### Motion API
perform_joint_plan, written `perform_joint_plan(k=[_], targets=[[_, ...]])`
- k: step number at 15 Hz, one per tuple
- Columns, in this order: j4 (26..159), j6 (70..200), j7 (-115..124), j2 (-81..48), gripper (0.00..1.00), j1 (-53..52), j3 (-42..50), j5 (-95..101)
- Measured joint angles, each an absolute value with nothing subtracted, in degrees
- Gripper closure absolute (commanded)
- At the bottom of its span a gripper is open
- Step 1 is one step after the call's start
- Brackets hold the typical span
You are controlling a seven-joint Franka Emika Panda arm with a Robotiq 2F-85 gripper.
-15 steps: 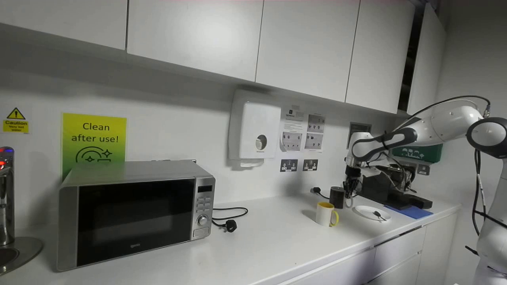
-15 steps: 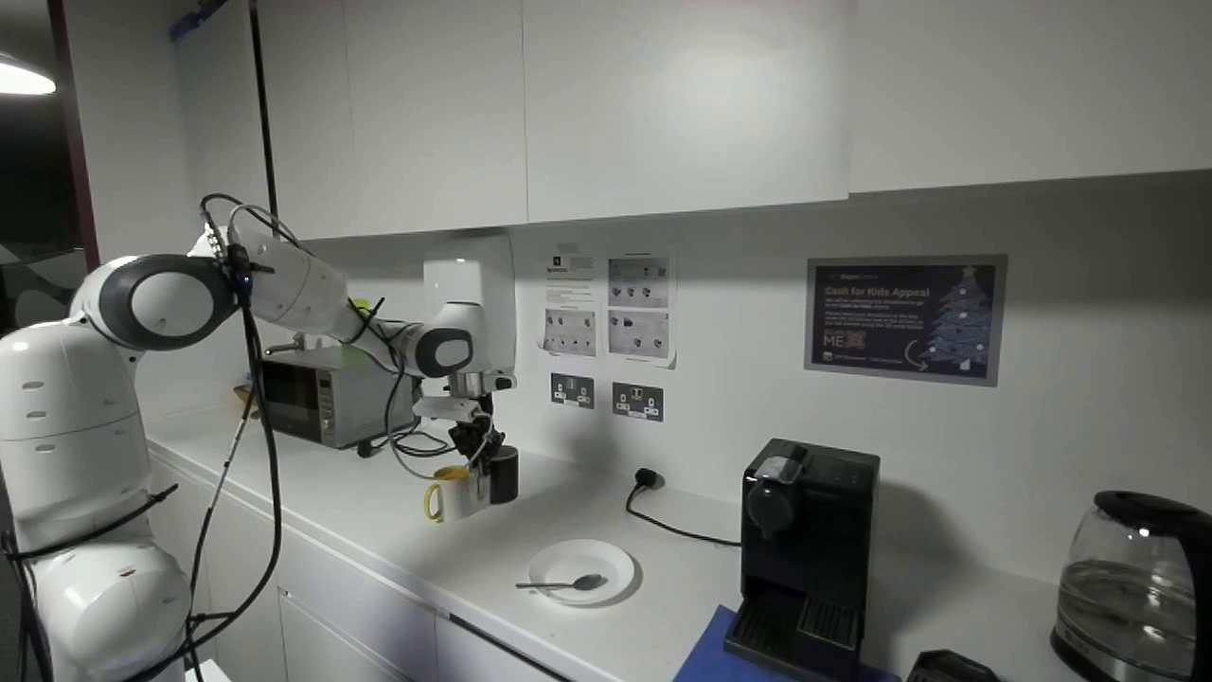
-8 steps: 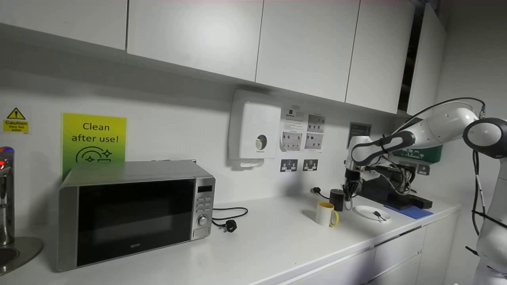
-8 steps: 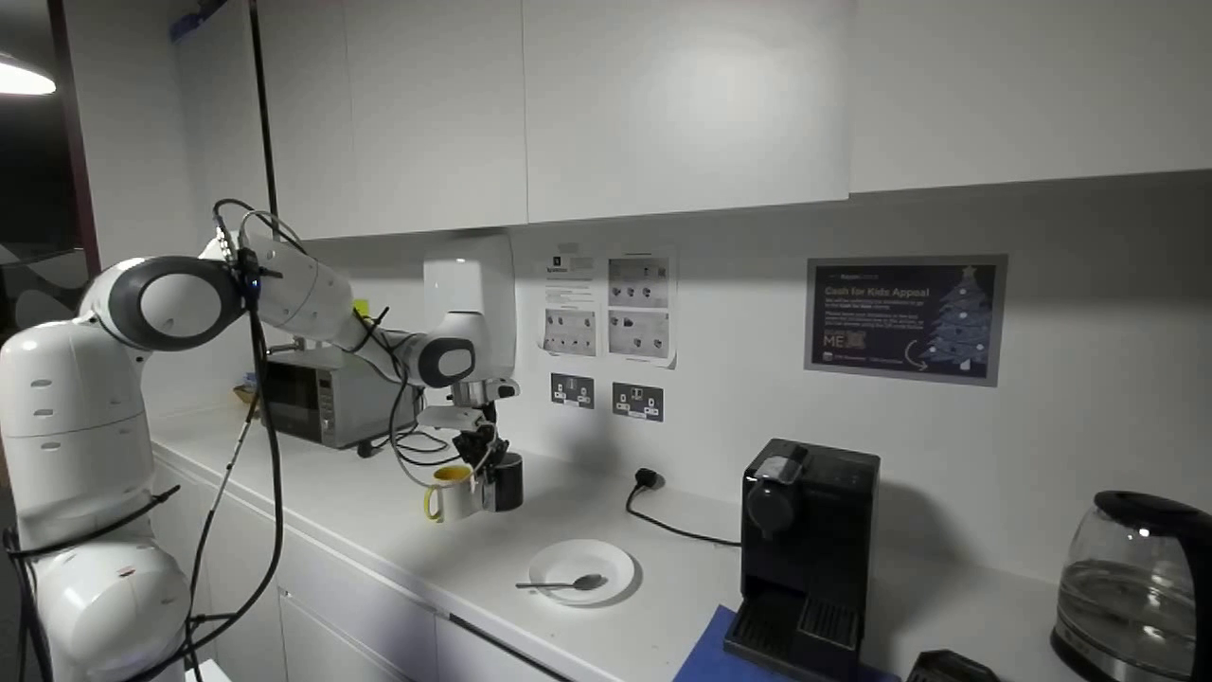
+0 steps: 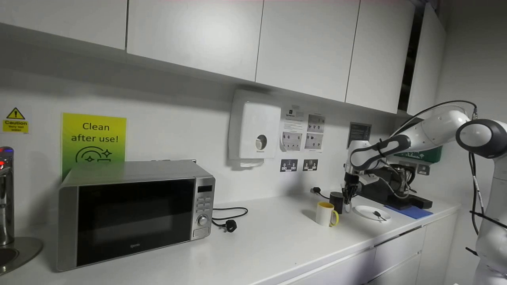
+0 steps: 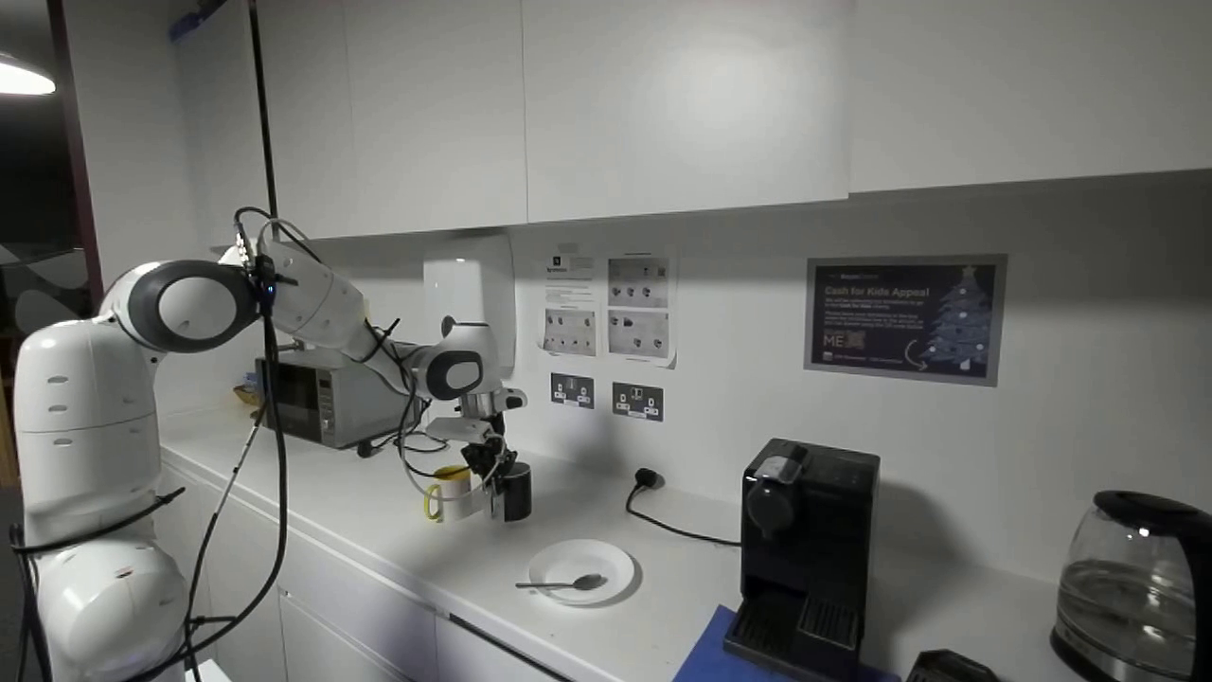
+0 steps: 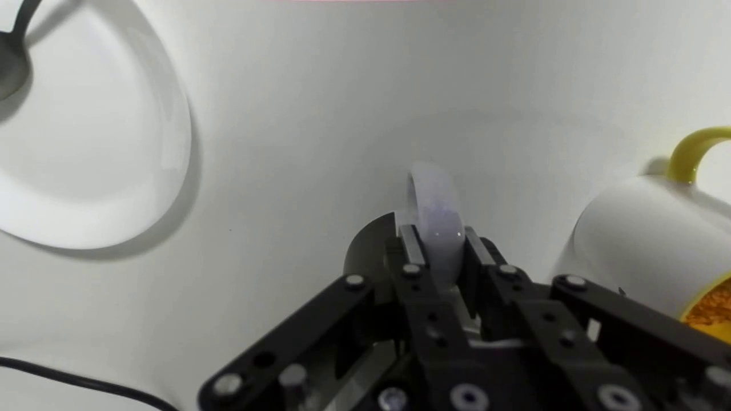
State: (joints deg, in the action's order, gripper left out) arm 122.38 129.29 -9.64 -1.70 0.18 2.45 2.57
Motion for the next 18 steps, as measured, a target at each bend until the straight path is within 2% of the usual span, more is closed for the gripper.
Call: perform_joint_plan(k=[14,15,16,18], targets=[[122.4,129.4,-9.8,-3.6,0.95,0.2,2.5,2.6],[122.4,129.4,-9.9,-3.6,0.55,0.2,2.5,2.6],[122.4,129.4,-9.9,-3.6,0.54,0.1,2.4,2.6],[122.4,129.4,-9.9,-3.6,0.40,0.1,2.4,2.8]])
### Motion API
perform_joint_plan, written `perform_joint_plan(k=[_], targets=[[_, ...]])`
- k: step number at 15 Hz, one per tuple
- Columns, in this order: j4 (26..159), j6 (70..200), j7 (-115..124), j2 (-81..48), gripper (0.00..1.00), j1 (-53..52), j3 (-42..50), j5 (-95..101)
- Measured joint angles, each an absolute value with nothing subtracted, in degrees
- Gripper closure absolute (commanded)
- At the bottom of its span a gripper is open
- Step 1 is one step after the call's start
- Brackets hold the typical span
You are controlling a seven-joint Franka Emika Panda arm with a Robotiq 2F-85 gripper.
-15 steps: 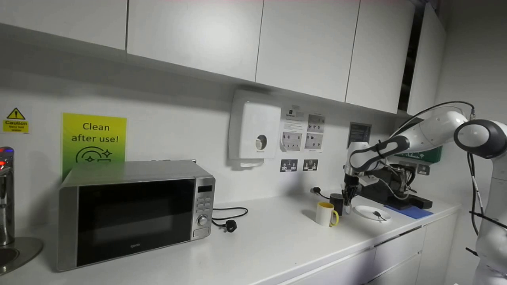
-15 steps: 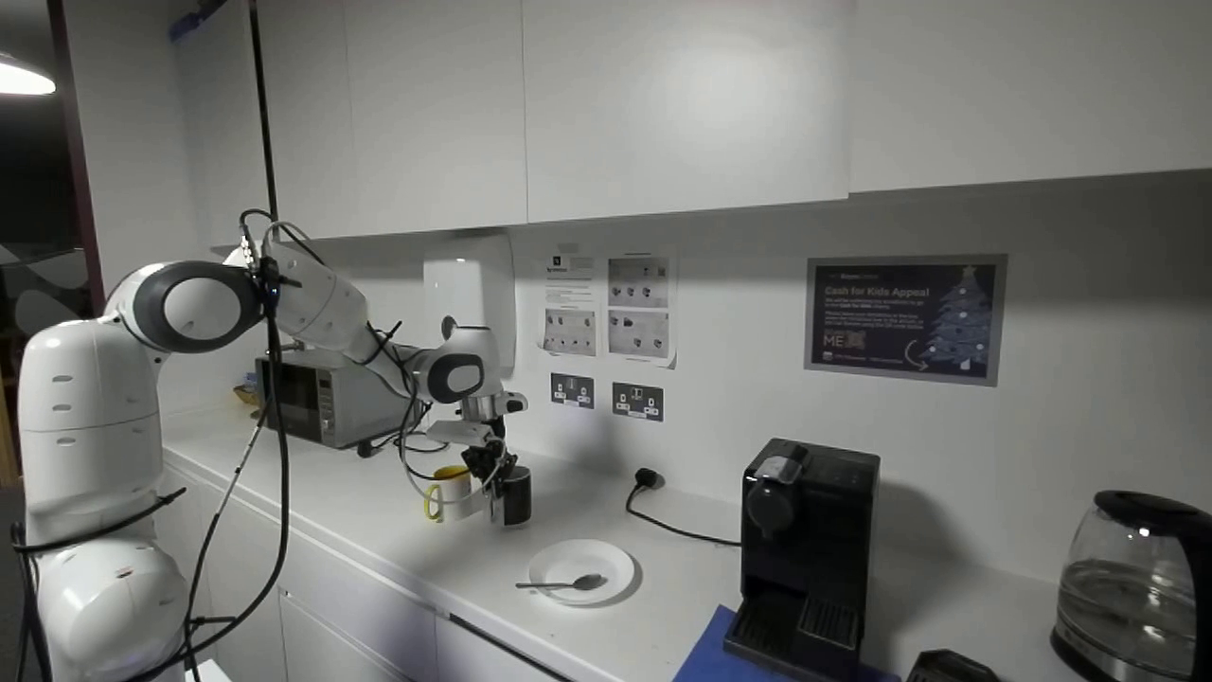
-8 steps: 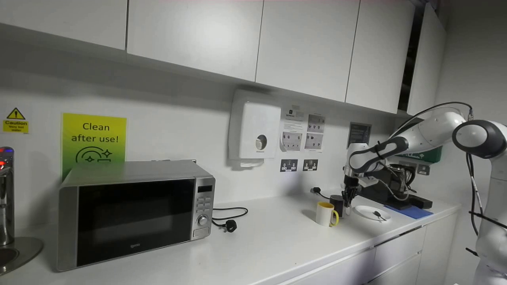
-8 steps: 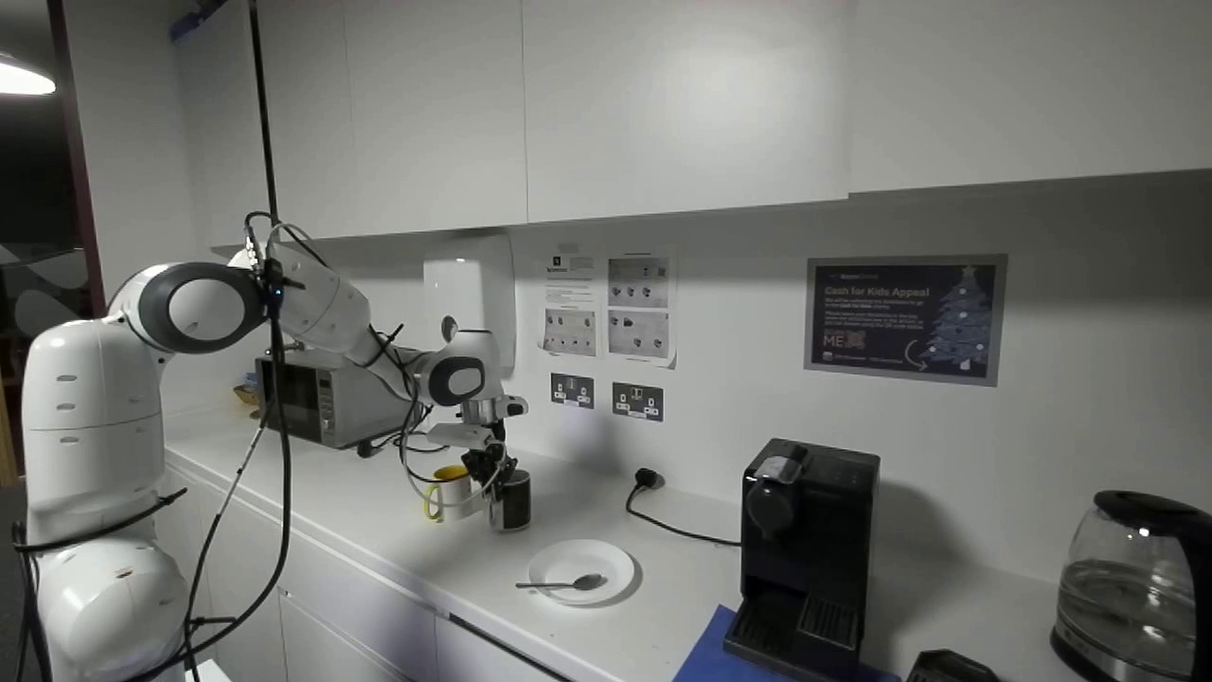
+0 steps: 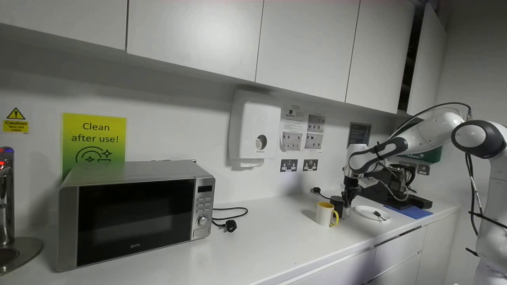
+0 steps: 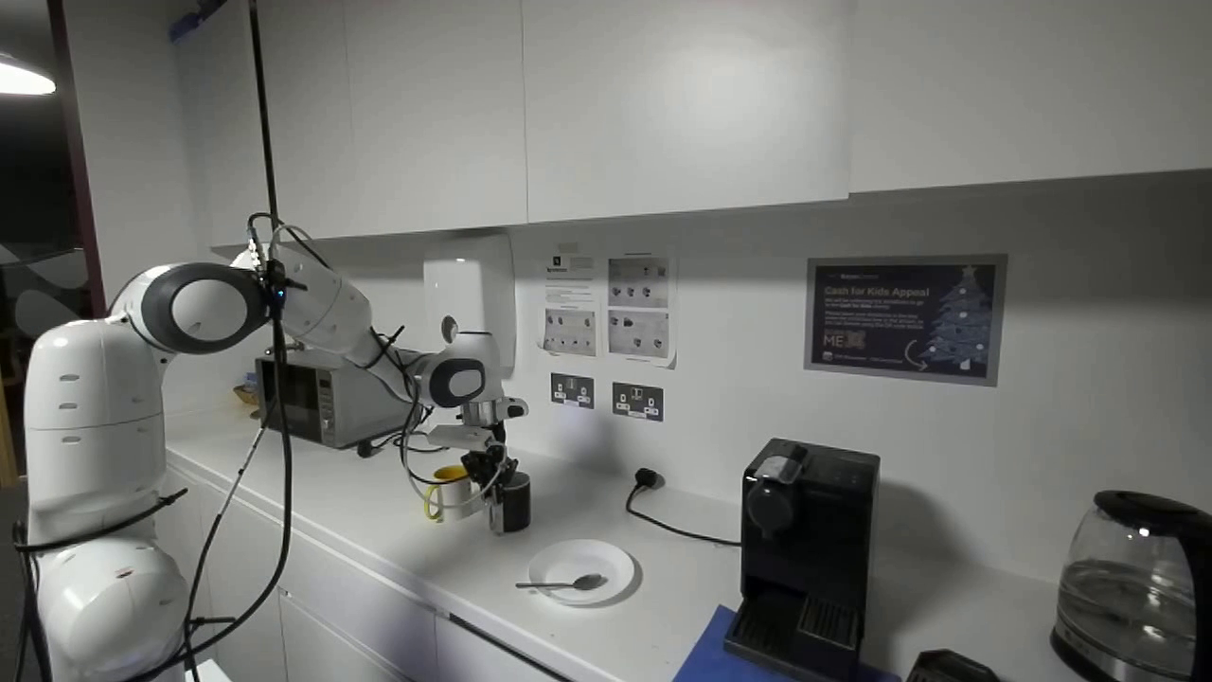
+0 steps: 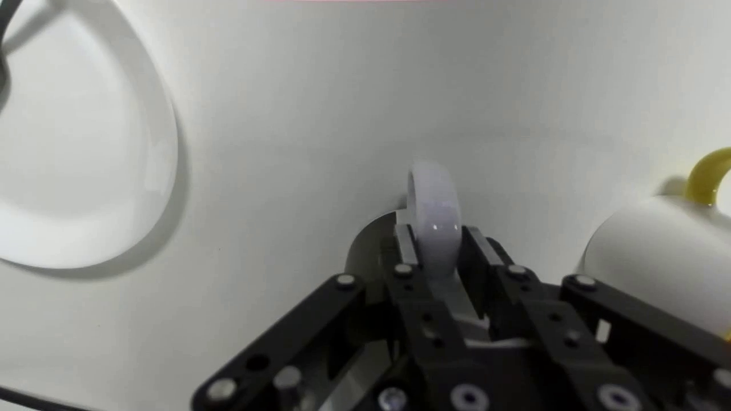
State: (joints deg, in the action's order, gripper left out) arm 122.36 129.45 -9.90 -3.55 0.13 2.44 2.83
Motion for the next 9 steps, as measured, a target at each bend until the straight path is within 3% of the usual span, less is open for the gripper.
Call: perform_joint_plan(k=[5,9], targets=[[121.9,129.5,-10.0,-3.4,0.03,0.1,2.4,3.8],[121.7,129.5,-10.7,-2.6,0.00,0.1,2.3,3.9]])
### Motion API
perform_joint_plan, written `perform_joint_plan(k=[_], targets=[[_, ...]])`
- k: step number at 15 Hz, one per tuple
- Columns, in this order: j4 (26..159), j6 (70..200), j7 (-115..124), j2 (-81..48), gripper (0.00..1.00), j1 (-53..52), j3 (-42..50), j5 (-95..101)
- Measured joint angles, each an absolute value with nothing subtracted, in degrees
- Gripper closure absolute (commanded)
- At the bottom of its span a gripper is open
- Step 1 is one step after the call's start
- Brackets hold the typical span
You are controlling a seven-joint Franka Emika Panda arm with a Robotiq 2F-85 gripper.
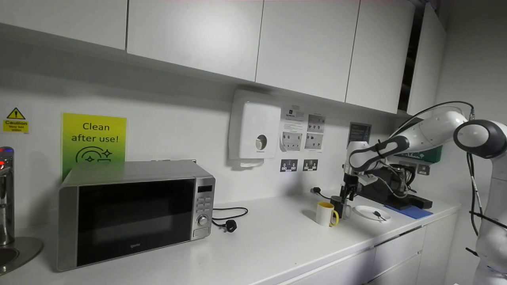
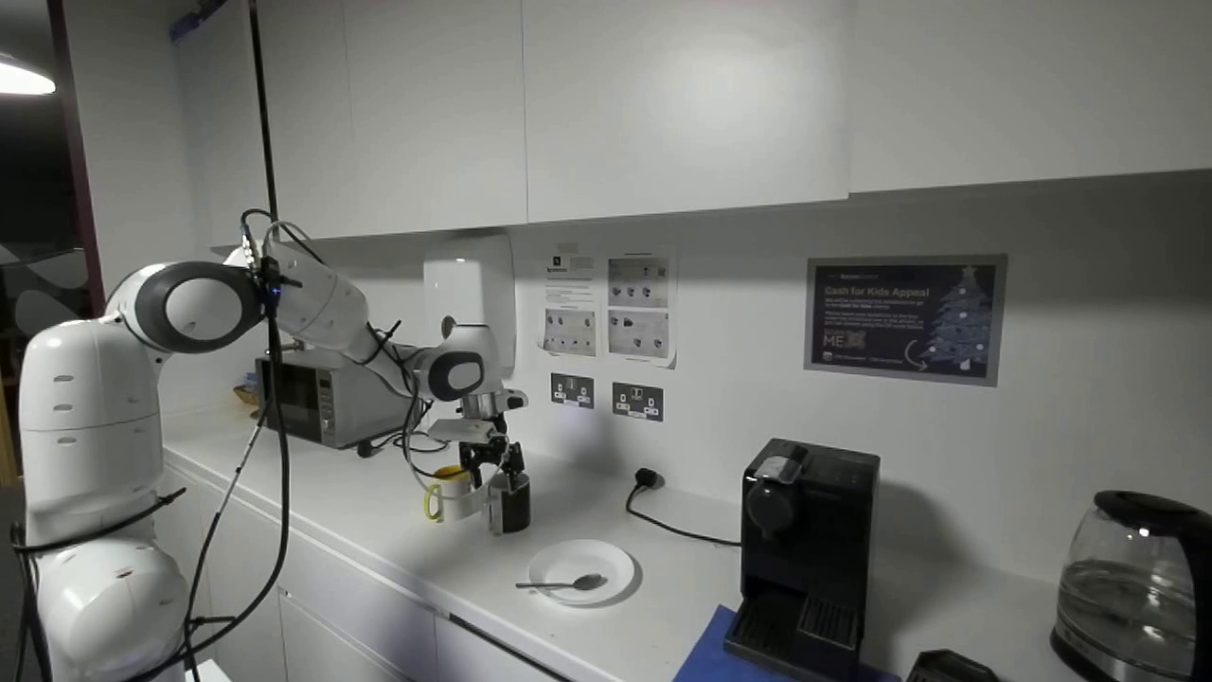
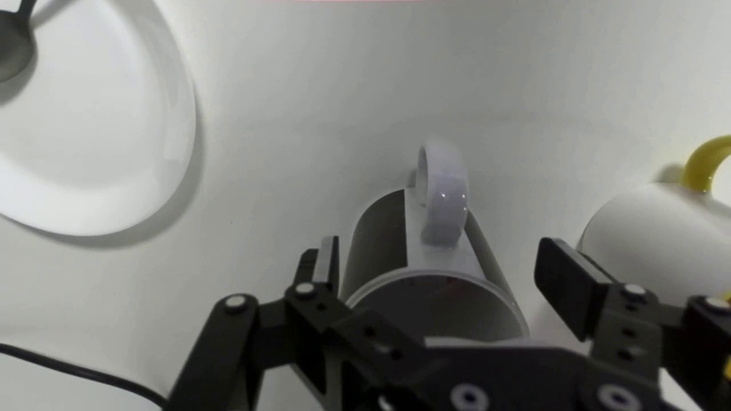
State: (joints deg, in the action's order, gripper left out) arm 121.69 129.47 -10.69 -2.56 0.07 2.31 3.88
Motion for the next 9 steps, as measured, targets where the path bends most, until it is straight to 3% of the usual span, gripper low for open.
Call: perform_joint_plan(k=[9], targets=[[121.7,128.8,-13.2,3.0,0.00,-0.1,1.1,3.8]])
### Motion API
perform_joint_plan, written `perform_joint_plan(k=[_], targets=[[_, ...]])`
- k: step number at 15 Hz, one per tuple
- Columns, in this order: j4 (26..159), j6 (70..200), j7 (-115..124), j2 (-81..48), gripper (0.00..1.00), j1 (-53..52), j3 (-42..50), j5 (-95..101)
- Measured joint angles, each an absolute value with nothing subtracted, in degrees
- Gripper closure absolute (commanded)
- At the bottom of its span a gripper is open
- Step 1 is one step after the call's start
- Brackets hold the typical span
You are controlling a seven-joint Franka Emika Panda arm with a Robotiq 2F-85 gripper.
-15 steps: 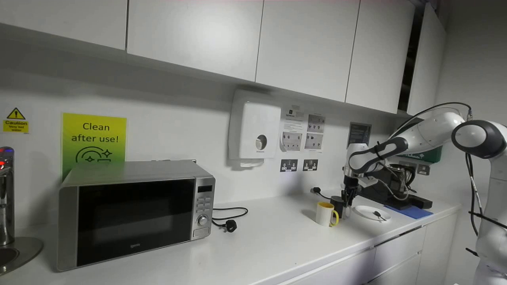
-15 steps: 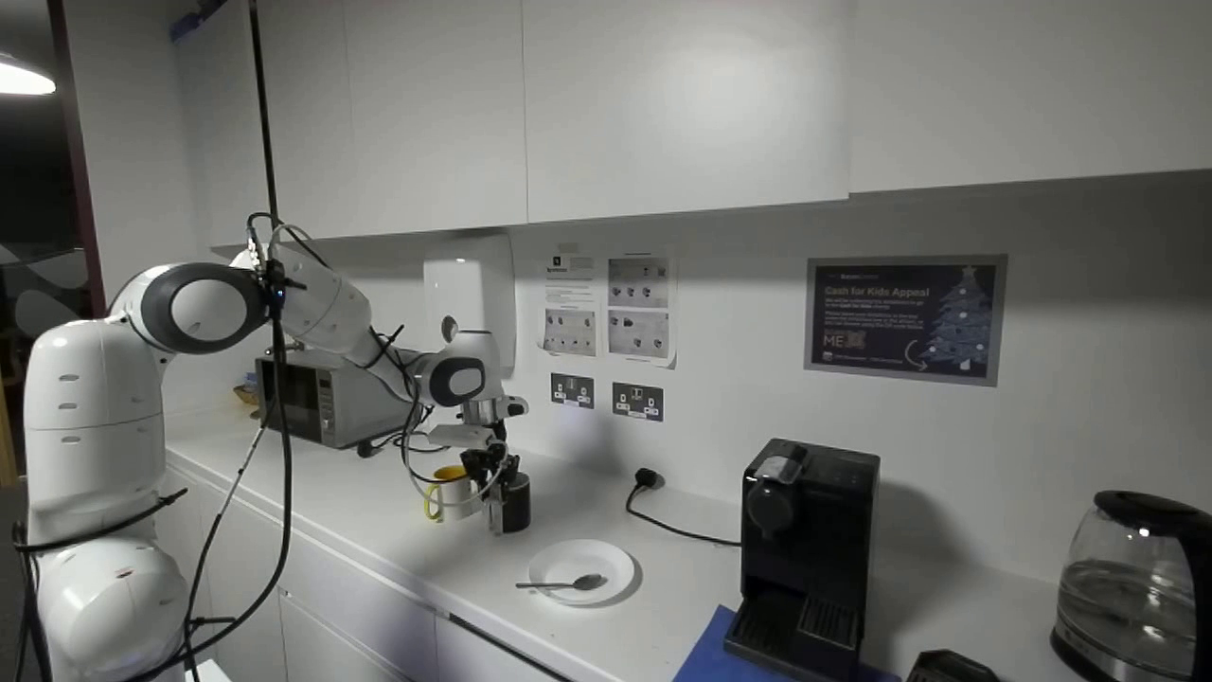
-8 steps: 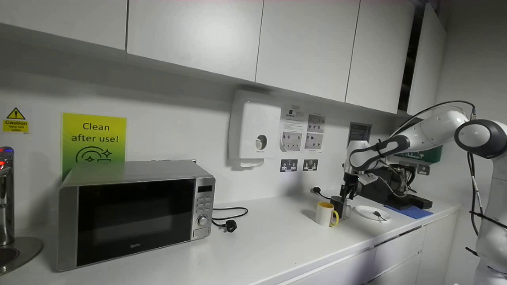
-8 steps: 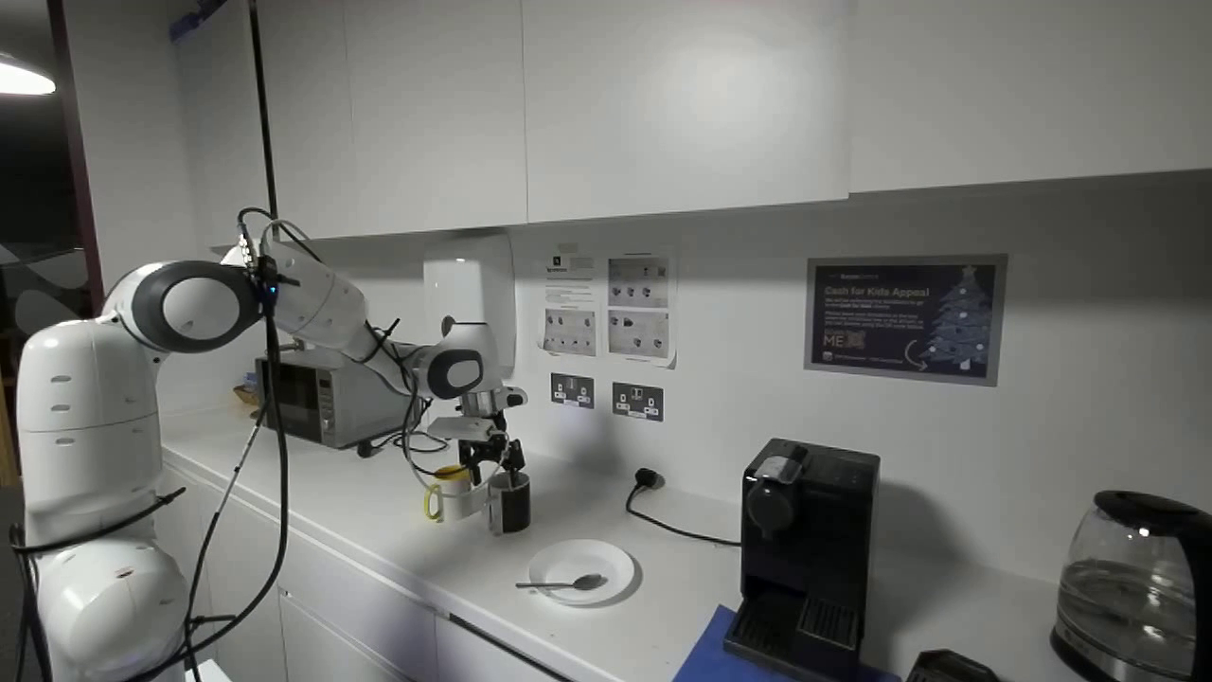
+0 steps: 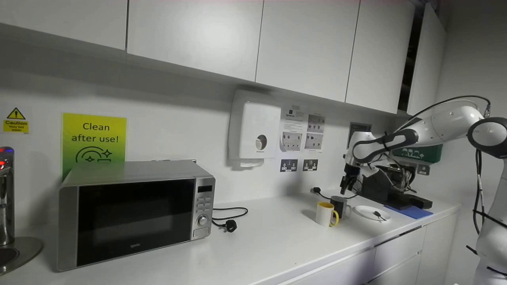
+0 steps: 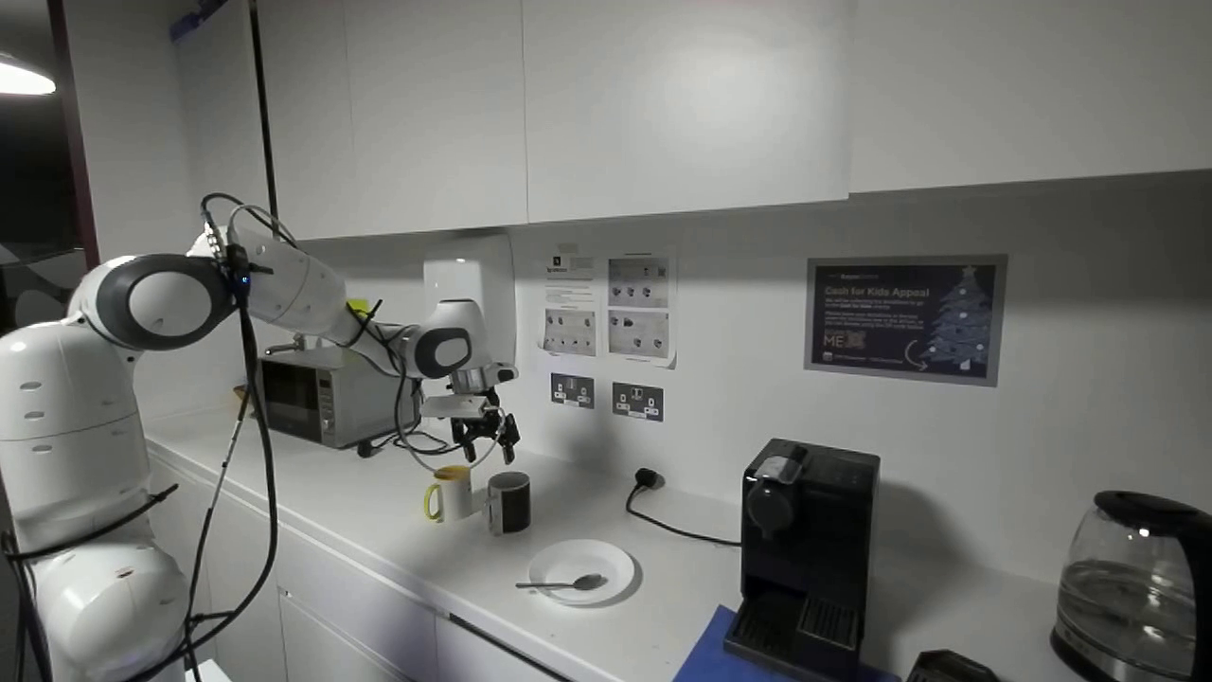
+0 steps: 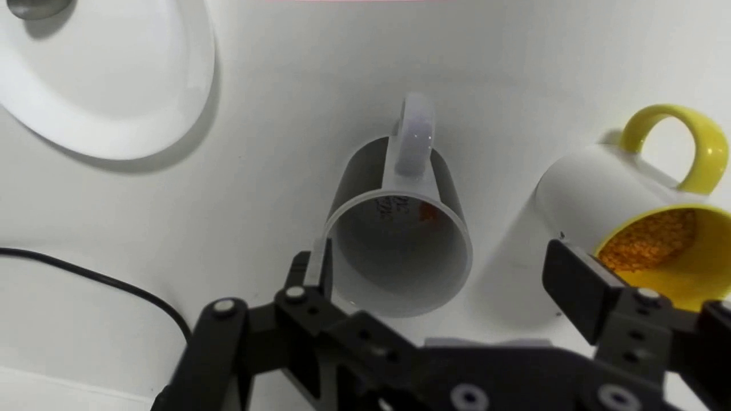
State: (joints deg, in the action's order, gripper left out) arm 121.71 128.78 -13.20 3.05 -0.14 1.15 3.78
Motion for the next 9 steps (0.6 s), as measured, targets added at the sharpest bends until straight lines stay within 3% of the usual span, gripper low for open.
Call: perform_joint_plan(k=[9], targets=[[122.9,124.8,-13.4,8.7,0.00,-1.2,0.5,3.5]])
